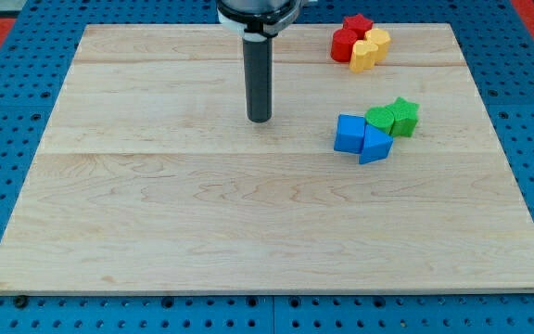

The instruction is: Move the green parallel bottom right to the green circle

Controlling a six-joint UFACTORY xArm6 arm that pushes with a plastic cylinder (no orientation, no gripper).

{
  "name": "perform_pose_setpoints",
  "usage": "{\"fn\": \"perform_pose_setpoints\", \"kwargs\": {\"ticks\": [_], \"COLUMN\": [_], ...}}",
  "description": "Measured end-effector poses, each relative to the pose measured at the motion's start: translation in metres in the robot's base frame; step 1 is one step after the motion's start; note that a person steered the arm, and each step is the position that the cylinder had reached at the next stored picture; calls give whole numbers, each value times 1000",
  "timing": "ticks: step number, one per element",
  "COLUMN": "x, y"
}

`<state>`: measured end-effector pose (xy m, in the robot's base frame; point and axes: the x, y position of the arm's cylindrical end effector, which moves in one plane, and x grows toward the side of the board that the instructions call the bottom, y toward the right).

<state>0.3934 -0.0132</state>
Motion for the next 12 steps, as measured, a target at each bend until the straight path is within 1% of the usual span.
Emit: {"fn": "perform_pose_setpoints", "kwargs": {"ticks": [1, 2, 4, 5, 6, 7, 8, 9, 10, 11, 12], "x": [-17, -30, -35, -38, -40, -21, 4, -19, -32, 2, 14], "y": [19, 62, 120, 128, 155, 173, 172, 192, 218, 214, 168]}}
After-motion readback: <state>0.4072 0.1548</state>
